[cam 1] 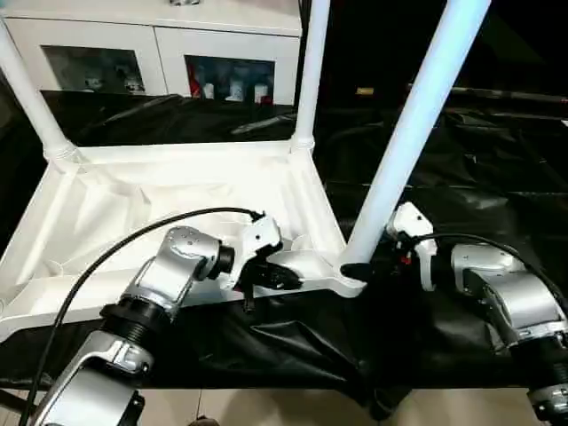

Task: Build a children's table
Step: Rotate leg to tighten

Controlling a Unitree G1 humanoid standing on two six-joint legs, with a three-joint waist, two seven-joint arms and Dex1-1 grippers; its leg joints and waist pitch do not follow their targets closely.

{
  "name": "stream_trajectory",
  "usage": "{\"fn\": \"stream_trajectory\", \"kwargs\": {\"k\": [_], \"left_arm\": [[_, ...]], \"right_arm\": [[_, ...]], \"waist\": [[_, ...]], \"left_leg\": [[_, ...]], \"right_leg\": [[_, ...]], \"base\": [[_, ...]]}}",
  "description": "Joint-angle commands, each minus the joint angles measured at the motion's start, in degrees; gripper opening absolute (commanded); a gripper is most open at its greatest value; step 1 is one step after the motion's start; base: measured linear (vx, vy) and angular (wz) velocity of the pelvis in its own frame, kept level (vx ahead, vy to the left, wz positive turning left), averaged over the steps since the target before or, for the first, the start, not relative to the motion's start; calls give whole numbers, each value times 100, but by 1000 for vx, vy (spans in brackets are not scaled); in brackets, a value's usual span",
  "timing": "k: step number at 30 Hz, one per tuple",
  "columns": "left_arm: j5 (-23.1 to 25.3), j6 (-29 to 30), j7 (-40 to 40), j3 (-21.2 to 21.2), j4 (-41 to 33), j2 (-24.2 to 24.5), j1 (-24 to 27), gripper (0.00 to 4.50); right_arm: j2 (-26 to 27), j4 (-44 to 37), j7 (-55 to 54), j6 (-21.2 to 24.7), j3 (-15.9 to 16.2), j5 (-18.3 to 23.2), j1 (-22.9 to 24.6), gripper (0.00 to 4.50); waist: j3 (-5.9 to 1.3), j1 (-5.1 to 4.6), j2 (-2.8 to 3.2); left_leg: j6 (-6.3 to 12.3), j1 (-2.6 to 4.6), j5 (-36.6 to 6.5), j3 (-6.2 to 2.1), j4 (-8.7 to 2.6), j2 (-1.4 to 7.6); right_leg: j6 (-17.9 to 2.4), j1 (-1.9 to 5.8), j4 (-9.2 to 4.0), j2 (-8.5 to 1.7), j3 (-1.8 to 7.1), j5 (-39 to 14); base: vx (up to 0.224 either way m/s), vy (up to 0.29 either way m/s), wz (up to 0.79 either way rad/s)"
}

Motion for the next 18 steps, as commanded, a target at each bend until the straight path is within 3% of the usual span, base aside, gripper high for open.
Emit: {"fn": "stream_trajectory", "kwargs": {"k": [1,3,5,7,8,9,11,12,14,18], "left_arm": [[154,-162,714,-38,243,-432,-146,0],[332,-113,1429,45,639,-682,-344,0],[389,-42,1766,81,813,-841,-447,0],[390,71,2049,132,930,-1025,-538,0],[387,275,2588,226,1132,-1370,-691,0],[396,357,2827,241,1228,-1540,-758,0],[508,354,3179,205,1410,-1764,-842,0],[594,312,3323,158,1542,-1883,-892,0],[655,221,3469,119,1715,-2071,-965,0],[656,136,3260,44,1693,-2026,-960,0]], "right_arm": [[436,432,-888,-63,-172,-128,-139,204],[766,866,-1557,-30,-342,-188,-283,203],[941,1030,-1868,11,-383,-226,-335,201],[1122,1085,-2156,50,-387,-277,-369,201],[1494,1185,-2752,138,-457,-337,-460,201],[1710,1271,-3144,170,-524,-377,-536,201],[2110,1585,-3898,118,-693,-458,-755,201],[2283,1762,-4176,64,-763,-481,-882,200],[2539,2018,-4509,17,-794,-538,-1119,200],[2552,1951,-4296,-113,-630,-606,-1139,200]], "waist": [[-324,-20,-92],[-306,-50,-81],[-315,-60,-108],[-312,-44,-104],[-318,-35,-94],[-322,-39,-102],[-344,-48,-62],[-356,-57,-77],[-358,-41,-47],[-362,-21,-93]], "left_leg": [[193,24,-1538,75,-333,37],[87,35,-1678,71,-347,22],[-41,59,-1891,47,-347,15],[8,65,-1873,56,-345,17],[10,69,-1815,59,-347,18],[-5,60,-1769,60,-344,9],[-78,47,-1643,42,-355,2],[-74,61,-1616,52,-342,1],[-56,61,-1587,52,-343,-8],[51,37,-1482,62,-342,-14]], "right_leg": [[-1040,244,-408,-170,116,-1672],[-960,219,-448,-167,110,-1971],[-823,217,-479,-175,94,-2335],[-795,202,-487,-172,113,-2246],[-815,198,-482,-166,120,-2105],[-827,200,-466,-161,121,-2038],[-876,225,-438,-161,116,-1833],[-892,215,-440,-158,121,-1685],[-908,231,-426,-150,121,-1512],[-870,273,-423,-149,114,-1319]], "base": [[0,0,0],[0,0,0],[0,0,0],[0,0,0],[0,0,0],[0,0,0],[0,0,0],[0,0,0],[0,0,0],[0,0,0]]}}
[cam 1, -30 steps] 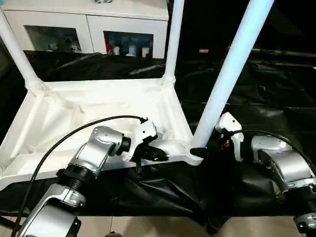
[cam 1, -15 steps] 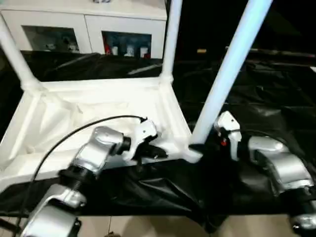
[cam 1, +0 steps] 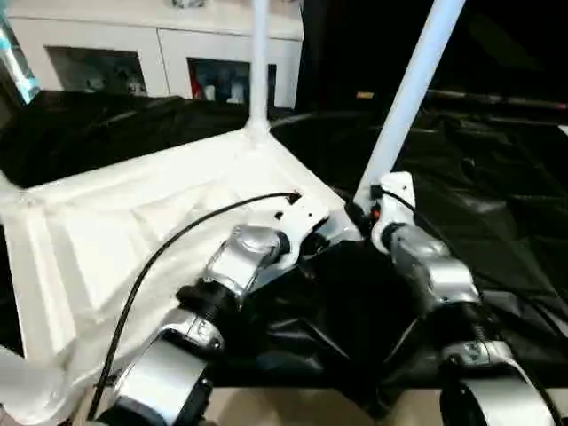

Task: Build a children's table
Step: Rotate leg to tighten

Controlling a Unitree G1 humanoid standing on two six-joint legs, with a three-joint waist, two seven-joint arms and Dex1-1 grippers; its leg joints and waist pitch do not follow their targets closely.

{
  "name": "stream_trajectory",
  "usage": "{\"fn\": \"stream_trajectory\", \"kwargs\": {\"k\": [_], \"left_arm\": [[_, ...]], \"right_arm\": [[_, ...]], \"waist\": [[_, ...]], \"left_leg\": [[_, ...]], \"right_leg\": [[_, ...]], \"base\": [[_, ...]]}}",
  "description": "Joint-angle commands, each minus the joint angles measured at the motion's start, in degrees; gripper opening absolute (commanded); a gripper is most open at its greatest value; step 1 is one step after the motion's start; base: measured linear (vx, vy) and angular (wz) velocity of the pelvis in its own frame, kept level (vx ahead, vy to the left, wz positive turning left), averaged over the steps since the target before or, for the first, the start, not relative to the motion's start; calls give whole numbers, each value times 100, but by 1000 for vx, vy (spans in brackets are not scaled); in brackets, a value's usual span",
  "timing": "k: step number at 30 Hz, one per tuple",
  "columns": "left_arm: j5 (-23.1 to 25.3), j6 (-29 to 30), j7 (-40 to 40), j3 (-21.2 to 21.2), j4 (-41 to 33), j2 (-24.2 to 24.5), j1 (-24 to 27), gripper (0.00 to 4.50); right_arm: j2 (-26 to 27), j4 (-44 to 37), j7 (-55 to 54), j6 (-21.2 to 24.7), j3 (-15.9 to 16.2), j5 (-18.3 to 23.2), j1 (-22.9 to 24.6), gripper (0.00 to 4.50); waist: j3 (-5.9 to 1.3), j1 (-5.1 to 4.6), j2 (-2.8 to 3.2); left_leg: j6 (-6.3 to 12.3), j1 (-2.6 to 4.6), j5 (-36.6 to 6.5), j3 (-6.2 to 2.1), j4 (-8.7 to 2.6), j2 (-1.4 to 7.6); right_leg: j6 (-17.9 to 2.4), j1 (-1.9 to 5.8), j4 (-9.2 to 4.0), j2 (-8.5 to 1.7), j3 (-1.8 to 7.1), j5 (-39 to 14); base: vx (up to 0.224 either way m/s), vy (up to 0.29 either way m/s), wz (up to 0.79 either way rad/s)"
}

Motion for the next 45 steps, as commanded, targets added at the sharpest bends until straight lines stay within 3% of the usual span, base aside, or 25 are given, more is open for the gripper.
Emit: {"fn": "stream_trajectory", "kwargs": {"k": [1,2,4,5,7,11,15,20,28,30,32,45], "left_arm": [[-38,-164,-188,-259,119,-225,-20,0],[-40,-193,-280,-260,112,-176,-13,0],[-44,-291,-433,-262,94,-111,4,0],[-64,-342,-550,-266,76,-72,18,0],[-84,-478,-796,-308,0,59,69,0],[-166,-642,-1405,-354,-252,379,223,0],[-486,-786,-2577,-455,-798,816,523,0],[-724,-585,-3412,-554,-1292,1212,735,0],[-848,-348,-3875,-575,-1732,1476,933,0],[-868,-305,-3898,-572,-1796,1493,954,0],[-879,-277,-3886,-571,-1836,1500,962,0],[-864,-213,-3809,-530,-1899,1532,950,0]], "right_arm": [[334,-84,573,6,551,77,65,200],[312,-144,705,-6,513,129,98,256],[262,-223,907,-7,461,218,135,270],[193,-285,1061,-14,484,243,159,272],[-62,-561,1624,-55,644,307,287,292],[-780,-1221,2800,6,904,495,626,326],[-1613,-1723,3861,217,879,714,854,363],[-2355,-2160,4795,453,964,859,1011,410],[-2647,-2184,5232,422,1251,733,1014,410],[-2564,-2097,5182,409,1305,699,963,374],[-2519,-2047,5155,401,1361,659,932,372],[-2407,-1908,5089,351,1406,618,865,260]], "waist": [[-326,-17,-40],[-324,-16,-39],[-322,-21,-32],[-320,-19,-67],[-308,-6,-63],[-302,12,-65],[-294,3,-39],[-292,24,-24],[-284,16,-46],[-295,9,-60],[-296,3,-71],[-292,-22,-46]], "left_leg": [[78,33,-1503,67,-353,0],[85,33,-1524,67,-353,0],[80,28,-1584,57,-364,7],[102,26,-1603,57,-362,7],[141,27,-1632,55,-370,20],[246,19,-1639,57,-365,38],[265,16,-1705,52,-375,53],[275,35,-1730,64,-370,73],[199,29,-1691,70,-366,74],[196,22,-1595,70,-357,70],[203,20,-1553,75,-353,67],[157,31,-1652,73,-352,64]], "right_leg": [[-863,247,-423,-145,107,-1386],[-852,247,-429,-150,107,-1438],[-829,246,-438,-156,106,-1554],[-830,249,-436,-154,101,-1598],[-832,255,-450,-154,104,-1575],[-881,276,-441,-160,112,-1488],[-996,268,-430,-165,110,-1530],[-1076,254,-418,-165,121,-1557],[-1057,232,-419,-175,112,-1736],[-1035,236,-408,-172,114,-1700],[-1052,236,-402,-168,110,-1639],[-1041,233,-409,-156,109,-1706]], "base": [[0,0,0],[0,0,0],[0,0,0],[0,0,0],[0,0,0],[0,0,0],[0,0,0],[0,0,0],[0,0,0],[0,0,0],[0,0,0],[0,0,0]]}}
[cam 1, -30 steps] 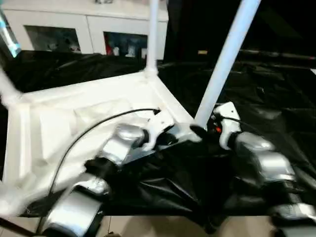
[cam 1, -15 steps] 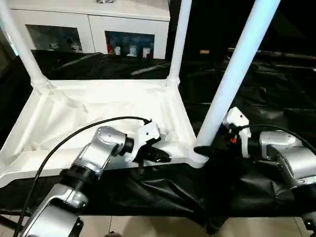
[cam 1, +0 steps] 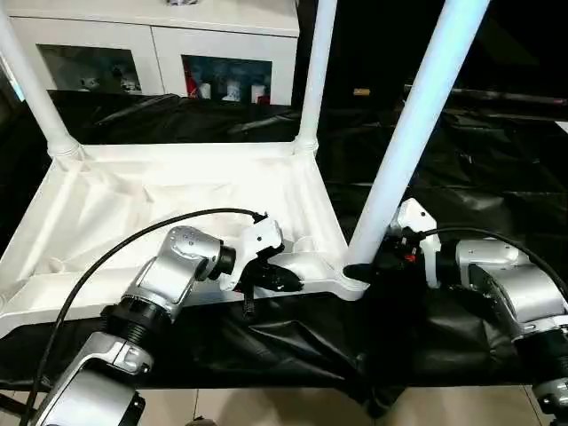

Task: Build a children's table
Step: Rotate leg to tighten

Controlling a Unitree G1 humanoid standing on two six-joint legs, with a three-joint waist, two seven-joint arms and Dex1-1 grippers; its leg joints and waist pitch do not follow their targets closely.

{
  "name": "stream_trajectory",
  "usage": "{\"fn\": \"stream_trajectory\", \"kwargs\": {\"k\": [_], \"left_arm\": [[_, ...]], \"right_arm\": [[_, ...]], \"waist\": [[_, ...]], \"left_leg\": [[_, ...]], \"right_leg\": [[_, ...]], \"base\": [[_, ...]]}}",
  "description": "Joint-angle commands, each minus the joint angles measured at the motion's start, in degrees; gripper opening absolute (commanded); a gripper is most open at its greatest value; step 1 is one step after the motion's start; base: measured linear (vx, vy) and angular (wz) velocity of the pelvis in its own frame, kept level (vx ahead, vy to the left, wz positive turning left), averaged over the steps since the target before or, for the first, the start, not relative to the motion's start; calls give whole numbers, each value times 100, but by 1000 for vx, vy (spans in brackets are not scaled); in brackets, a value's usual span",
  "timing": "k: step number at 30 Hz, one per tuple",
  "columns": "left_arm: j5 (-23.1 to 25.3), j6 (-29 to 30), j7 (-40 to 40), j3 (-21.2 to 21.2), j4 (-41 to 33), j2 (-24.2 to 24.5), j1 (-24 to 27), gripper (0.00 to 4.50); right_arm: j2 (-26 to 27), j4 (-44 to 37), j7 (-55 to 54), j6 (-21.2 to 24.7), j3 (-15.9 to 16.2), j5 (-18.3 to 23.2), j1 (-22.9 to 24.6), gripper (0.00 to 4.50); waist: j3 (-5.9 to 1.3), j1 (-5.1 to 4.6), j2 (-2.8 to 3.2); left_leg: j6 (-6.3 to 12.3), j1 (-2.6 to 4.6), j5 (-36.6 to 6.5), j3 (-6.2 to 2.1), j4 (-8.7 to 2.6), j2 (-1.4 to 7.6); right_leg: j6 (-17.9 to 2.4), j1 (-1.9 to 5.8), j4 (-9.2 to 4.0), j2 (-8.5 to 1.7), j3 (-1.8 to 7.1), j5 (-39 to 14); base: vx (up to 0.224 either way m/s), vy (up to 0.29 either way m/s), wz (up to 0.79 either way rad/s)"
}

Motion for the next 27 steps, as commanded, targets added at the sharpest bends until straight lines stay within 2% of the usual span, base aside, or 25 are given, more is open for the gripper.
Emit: {"fn": "stream_trajectory", "kwargs": {"k": [1,6,8,9,10,11,12,14,15,16,19,20,21,24,25,27], "left_arm": [[-222,-25,-178,-186,-193,-216,-18,0],[-95,-150,279,-74,33,-352,-105,0],[160,-130,1129,40,483,-601,-322,0],[179,-124,1209,50,525,-628,-344,0],[237,-106,1446,82,648,-708,-406,0],[315,-29,1976,170,907,-923,-554,0],[320,-23,2022,178,929,-943,-567,0],[368,85,2524,265,1148,-1167,-705,0],[403,153,2825,286,1272,-1348,-791,0],[423,184,2973,283,1337,-1461,-835,0],[517,177,3242,200,1508,-1770,-929,0],[558,147,3289,141,1570,-1899,-954,0],[579,126,3303,107,1603,-1969,-966,0],[565,74,3243,45,1605,-2071,-955,0],[543,54,3221,47,1613,-2077,-954,0],[527,18,3166,62,1624,-2020,-946,0]], "right_arm": [[81,10,-96,-7,111,-74,-90,251],[230,21,-365,11,16,-55,-9,208],[643,378,-1349,18,-147,-294,-61,203],[693,422,-1456,32,-172,-310,-70,200],[840,550,-1773,72,-244,-357,-99,198],[1206,813,-2472,133,-441,-390,-167,196],[1239,835,-2533,140,-460,-390,-173,196],[1627,1037,-3228,281,-717,-335,-275,194],[1953,1236,-3867,380,-947,-286,-393,193],[2118,1360,-4214,380,-1020,-308,-463,193],[2468,1716,-4832,197,-993,-509,-650,193],[2641,1860,-4995,109,-996,-552,-737,193],[2742,1936,-5073,66,-1007,-561,-787,193],[2904,1932,-5072,-247,-992,-569,-825,193],[2933,1910,-5049,-314,-1017,-541,-826,228],[2909,1812,-4926,-347,-1055,-476,-802,265]], "waist": [[-318,8,-54],[-326,6,-54],[-325,-6,-40],[-316,-14,-45],[-330,-26,-61],[-332,-28,-51],[-335,-47,-49],[-339,-27,-42],[-341,-23,-41],[-347,-43,-23],[-356,-37,-15],[-356,-34,32],[-351,-48,10],[-348,-23,12],[-351,-19,11],[-349,-15,9]], "left_leg": [[157,37,-1656,68,-348,23],[143,35,-1586,66,-344,22],[96,46,-1582,73,-339,12],[62,37,-1601,77,-341,0],[-3,19,-1575,66,-343,-10],[-41,46,-1611,69,-343,-11],[-41,41,-1644,67,-338,-14],[-38,50,-1637,58,-343,-16],[-41,52,-1616,55,-346,-17],[-48,52,-1596,58,-346,-17],[-105,59,-1543,54,-352,-17],[-105,59,-1546,51,-352,-22],[-105,52,-1594,57,-357,-33],[-65,54,-1665,51,-367,-29],[-50,54,-1723,52,-366,-27],[-38,53,-1736,48,-372,-26]], "right_leg": [[-1042,246,-417,-169,114,-1714],[-1059,253,-403,-166,112,-1608],[-1044,224,-412,-158,114,-1643],[-1026,220,-423,-153,112,-1712],[-987,248,-412,-163,106,-1761],[-954,230,-434,-166,107,-1810],[-959,217,-424,-167,112,-1824],[-931,235,-436,-165,108,-1819],[-928,238,-438,-166,110,-1768],[-968,214,-425,-161,119,-1674],[-980,239,-416,-151,109,-1449],[-987,238,-408,-154,114,-1388],[-954,233,-432,-155,114,-1427],[-890,245,-439,-154,109,-1469],[-875,243,-444,-161,111,-1500],[-865,247,-443,-153,108,-1501]], "base": [[0,0,0],[0,0,0],[0,0,0],[0,0,0],[0,0,0],[0,0,0],[0,0,0],[0,0,0],[0,0,0],[0,0,0],[0,0,0],[0,0,0],[0,0,0],[0,0,0],[0,0,0],[0,0,0]]}}
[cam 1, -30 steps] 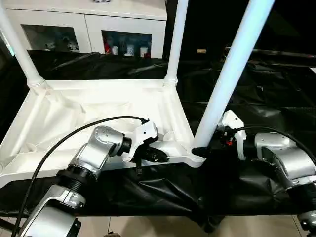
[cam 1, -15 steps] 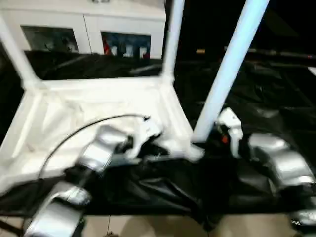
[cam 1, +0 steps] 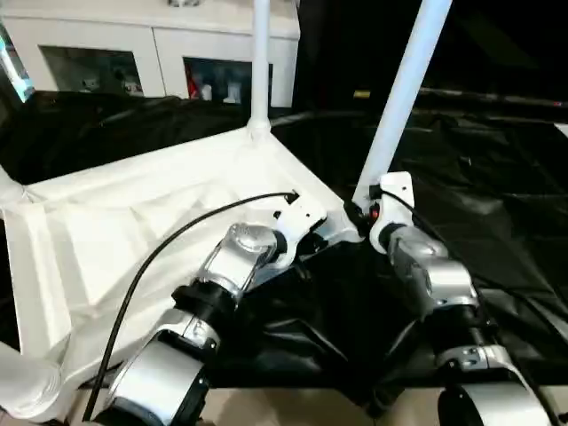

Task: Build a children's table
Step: Rotate leg to tighten

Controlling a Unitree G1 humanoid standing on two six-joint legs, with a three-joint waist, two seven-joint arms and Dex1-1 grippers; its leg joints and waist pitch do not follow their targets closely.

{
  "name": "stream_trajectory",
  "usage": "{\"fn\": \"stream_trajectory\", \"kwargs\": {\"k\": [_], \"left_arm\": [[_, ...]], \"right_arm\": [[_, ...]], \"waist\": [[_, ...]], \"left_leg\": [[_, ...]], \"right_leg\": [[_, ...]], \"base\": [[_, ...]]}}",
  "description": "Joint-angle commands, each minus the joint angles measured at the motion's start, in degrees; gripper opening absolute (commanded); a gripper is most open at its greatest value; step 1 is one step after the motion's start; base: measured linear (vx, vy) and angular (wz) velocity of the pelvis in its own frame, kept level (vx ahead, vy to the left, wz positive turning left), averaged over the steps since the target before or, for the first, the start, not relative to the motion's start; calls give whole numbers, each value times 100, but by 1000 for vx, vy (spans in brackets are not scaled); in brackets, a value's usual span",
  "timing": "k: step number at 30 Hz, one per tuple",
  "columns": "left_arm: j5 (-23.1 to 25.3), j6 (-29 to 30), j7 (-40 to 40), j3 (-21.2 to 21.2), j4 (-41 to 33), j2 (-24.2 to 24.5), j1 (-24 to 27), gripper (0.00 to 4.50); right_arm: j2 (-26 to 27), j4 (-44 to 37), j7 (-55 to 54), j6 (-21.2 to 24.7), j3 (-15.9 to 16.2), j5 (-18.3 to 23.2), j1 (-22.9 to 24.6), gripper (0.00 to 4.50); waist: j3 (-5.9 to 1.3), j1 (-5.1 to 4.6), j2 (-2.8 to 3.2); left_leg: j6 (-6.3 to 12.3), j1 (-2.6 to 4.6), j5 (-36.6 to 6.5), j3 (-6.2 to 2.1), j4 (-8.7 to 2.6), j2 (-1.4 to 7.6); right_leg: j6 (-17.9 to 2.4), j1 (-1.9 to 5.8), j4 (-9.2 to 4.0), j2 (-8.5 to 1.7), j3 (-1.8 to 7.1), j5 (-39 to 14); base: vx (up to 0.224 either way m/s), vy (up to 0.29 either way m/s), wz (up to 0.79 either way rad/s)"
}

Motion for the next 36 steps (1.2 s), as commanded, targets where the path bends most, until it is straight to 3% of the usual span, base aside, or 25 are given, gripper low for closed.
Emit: {"fn": "stream_trajectory", "kwargs": {"k": [1,3,9,15,17,19,21,27,32,36], "left_arm": [[-159,-259,-305,-222,76,-281,-20,0],[-189,-312,-451,-155,91,-181,-13,0],[-287,-488,-963,-105,-42,159,75,0],[-567,-680,-2248,-238,-599,762,415,0],[-786,-565,-2926,-336,-1036,1008,613,0],[-828,-515,-3095,-374,-1152,1090,665,0],[-867,-442,-3397,-452,-1326,1258,753,0],[-981,-237,-3746,-503,-1688,1455,909,0],[-1009,-177,-3831,-520,-1800,1512,945,0],[-999,-146,-3812,-513,-1863,1526,964,0]], "right_arm": [[238,-50,589,46,304,251,95,265],[51,-124,927,-44,392,224,126,300],[-650,-596,2030,-40,649,234,319,334],[-1848,-1359,3848,230,890,547,657,386],[-2260,-1617,4483,373,1002,618,789,401],[-2389,-1681,4669,403,1047,638,826,412],[-2663,-1808,5066,466,1174,698,897,412],[-2959,-2002,5569,574,1414,708,981,412],[-2943,-1972,5593,463,1519,615,983,412],[-2868,-1965,5563,487,1531,618,956,375]], "waist": [[-323,-17,18],[-331,-9,19],[-326,22,4],[-301,47,4],[-304,51,5],[-297,59,22],[-289,81,7],[-284,89,5],[-296,88,-8],[-301,93,-7]], "left_leg": [[-21,46,-1762,47,-379,-3],[13,43,-1731,47,-376,3],[184,23,-1493,63,-353,4],[248,31,-1650,51,-362,38],[307,25,-1566,55,-360,57],[324,42,-1531,78,-350,60],[291,36,-1562,80,-355,63],[196,42,-1666,73,-361,64],[213,33,-1509,79,-345,57],[226,33,-1453,81,-335,54]], "right_leg": [[-847,239,-439,-140,107,-1512],[-869,250,-433,-148,107,-1425],[-1031,291,-396,-146,110,-1040],[-1037,297,-427,-171,106,-1503],[-1110,297,-403,-176,115,-1381],[-1176,255,-399,-167,126,-1323],[-1184,262,-392,-163,118,-1378],[-1102,250,-405,-175,117,-1676],[-1143,255,-382,-167,116,-1442],[-1147,262,-375,-168,115,-1425]], "base": [[0,0,0],[0,0,0],[0,0,0],[0,0,0],[0,0,0],[0,0,0],[0,0,0],[0,0,0],[0,0,0],[0,0,0]]}}
